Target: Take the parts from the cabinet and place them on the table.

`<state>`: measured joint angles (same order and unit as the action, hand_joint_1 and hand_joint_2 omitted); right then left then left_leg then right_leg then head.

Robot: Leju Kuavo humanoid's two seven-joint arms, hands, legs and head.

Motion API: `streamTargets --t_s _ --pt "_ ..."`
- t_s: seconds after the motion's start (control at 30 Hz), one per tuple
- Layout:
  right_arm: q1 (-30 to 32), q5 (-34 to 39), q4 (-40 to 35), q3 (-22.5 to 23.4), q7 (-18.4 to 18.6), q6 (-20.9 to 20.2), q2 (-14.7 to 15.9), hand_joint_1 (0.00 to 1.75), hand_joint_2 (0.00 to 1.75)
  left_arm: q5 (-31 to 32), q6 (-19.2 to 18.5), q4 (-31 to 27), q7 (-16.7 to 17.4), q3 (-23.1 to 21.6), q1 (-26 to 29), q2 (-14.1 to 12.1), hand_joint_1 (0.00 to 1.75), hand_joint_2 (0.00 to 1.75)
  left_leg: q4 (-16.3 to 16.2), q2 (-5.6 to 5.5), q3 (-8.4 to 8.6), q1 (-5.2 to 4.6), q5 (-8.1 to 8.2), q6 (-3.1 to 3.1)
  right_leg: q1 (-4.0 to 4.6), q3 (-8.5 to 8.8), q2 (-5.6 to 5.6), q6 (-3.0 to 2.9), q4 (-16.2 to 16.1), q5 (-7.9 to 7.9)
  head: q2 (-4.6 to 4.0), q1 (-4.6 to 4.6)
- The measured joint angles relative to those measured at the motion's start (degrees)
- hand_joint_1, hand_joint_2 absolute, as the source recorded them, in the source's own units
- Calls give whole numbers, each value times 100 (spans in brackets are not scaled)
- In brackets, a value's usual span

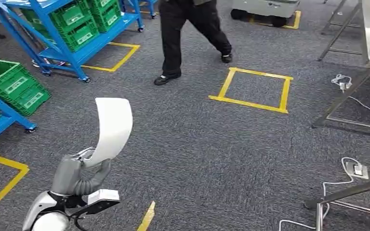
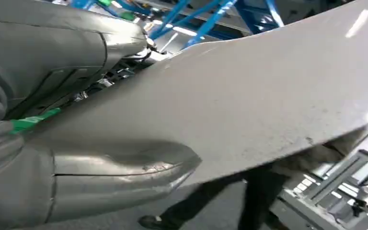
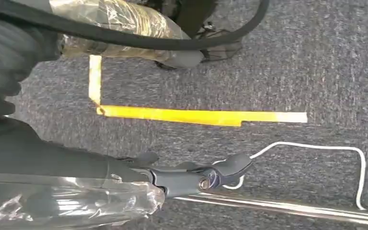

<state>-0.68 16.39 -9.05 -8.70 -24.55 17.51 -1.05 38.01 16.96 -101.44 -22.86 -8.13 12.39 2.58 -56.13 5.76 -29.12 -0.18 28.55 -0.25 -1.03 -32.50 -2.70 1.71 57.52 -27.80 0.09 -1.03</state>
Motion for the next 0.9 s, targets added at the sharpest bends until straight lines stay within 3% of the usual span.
streamTargets --t_s 0.07,0.1,0.13,0.17,0.23,0.27,0.3,0.37,0.4,0.43,0.47,0.53,0.57,0.6,0.63,0.67,0.7,0.73,0.77,0.8,0.83,0.9 --pt "25 0 0 0 0 0 0 0 175 0 0 4 0 -2 -6 2 175 175 6 86 15 17 5 -40 15 -24 100 -68 8 7 0 11" --pt "25 0 0 0 0 0 0 0 175 0 0 4 0 0 -14 0 175 175 -27 -66 6 50 70 -102 -11 -19 145 -118 -13 36 0 2" --pt "24 0 0 0 0 0 0 0 175 -2 4 4 2 0 -16 0 175 175 -198 -358 -60 62 235 -115 -11 -24 189 -145 -13 44 0 4" --pt "21 0 0 0 0 2 0 0 175 -2 7 4 2 2 -13 0 175 175 -596 -486 -229 58 486 -116 -8 -32 245 -164 -12 48 0 0" --pt "10 7 0 0 0 13 4 0 175 -2 7 20 4 7 -1 -2 175 175 -1611 -527 -701 54 918 -94 33 -54 382 -195 -10 63 0 0" --pt "12 9 0 2 0 13 4 0 175 -2 7 28 7 5 -1 -2 175 175 -1880 -528 -841 49 955 -64 61 -58 453 -207 -10 69 0 4" --pt "14 13 0 2 0 13 4 0 175 -2 5 37 7 5 -1 -2 175 175 -1860 -533 -842 29 839 -13 86 -54 531 -219 -10 74 0 4" --pt "21 20 0 0 2 13 -2 0 175 -2 4 39 7 4 -4 0 175 175 -1169 -599 -549 -48 329 113 110 -39 689 -234 -7 82 0 7" --pt "19 24 0 2 2 13 -9 0 175 -2 4 39 7 7 -8 0 175 175 -613 -748 -299 -114 18 192 107 -24 763 -238 -8 86 0 4" --pt "16 24 0 2 2 11 -35 0 175 -2 7 39 7 11 -19 -4 175 175 -218 -1039 -135 -165 -103 289 85 -41 810 -239 -19 98 0 15" --pt "-6 26 0 2 2 11 -44 0 175 -2 7 39 7 18 -22 -4 175 175 -136 -1039 -109 -130 -95 327 100 -75 898 -215 -4 115 0 6" --pt "14 28 0 2 7 0 -55 0 175 0 4 39 7 17 -44 -7 175 175 -63 -969 -98 -159 -54 369 62 -146 1003 -151 -10 158 0 0" --pt "41 31 0 2 7 2 -55 0 175 0 4 39 7 17 -61 -4 175 175 -10 -914 -86 -159 -64 366 61 -158 1058 -117 -45 189 0 -6" --pt "50 37 0 2 4 4 -55 0 175 11 4 39 7 11 -69 4 175 175 165 -834 -25 -82 -149 347 103 -162 1064 -105 -39 187 0 9" --pt "67 42 0 2 2 7 -55 0 175 30 -2 48 7 11 -87 9 175 175 232 -742 20 -75 -181 307 131 -266 721 -110 84 69 0 2" --pt "64 42 0 2 4 7 -55 0 175 35 2 48 4 11 -91 11 175 175 247 -702 19 -73 -190 321 125 -375 547 -84 310 -95 0 53" --pt "40 44 0 2 2 7 -55 0 175 35 0 57 7 11 -88 11 175 175 247 -613 16 -72 -189 314 106 -580 411 -44 730 -311 0 63" --pt "25 46 0 2 2 4 -52 0 175 42 0 72 7 13 -83 9 175 175 246 -510 12 -72 -185 308 79 -813 353 -8 1213 -513 0 39" --pt "27 48 0 2 2 0 -52 0 175 42 -2 83 7 11 -87 9 175 175 242 -419 8 -65 -171 288 51 -968 325 41 1535 -615 0 57" --pt "31 48 0 2 2 -2 -52 0 175 42 -2 103 7 9 -94 15 175 175 239 -337 17 -51 -160 269 16 -979 308 88 1582 -571 0 55" --pt "44 52 0 2 2 -2 -52 0 175 44 -4 116 7 9 -107 15 175 175 228 -256 22 -32 -142 241 -27 -840 279 140 1348 -402 0 61" --pt "60 57 0 2 2 -7 -52 0 175 42 -2 127 7 9 -133 15 175 175 150 -130 24 27 -82 142 -98 -283 122 234 394 41 0 63"
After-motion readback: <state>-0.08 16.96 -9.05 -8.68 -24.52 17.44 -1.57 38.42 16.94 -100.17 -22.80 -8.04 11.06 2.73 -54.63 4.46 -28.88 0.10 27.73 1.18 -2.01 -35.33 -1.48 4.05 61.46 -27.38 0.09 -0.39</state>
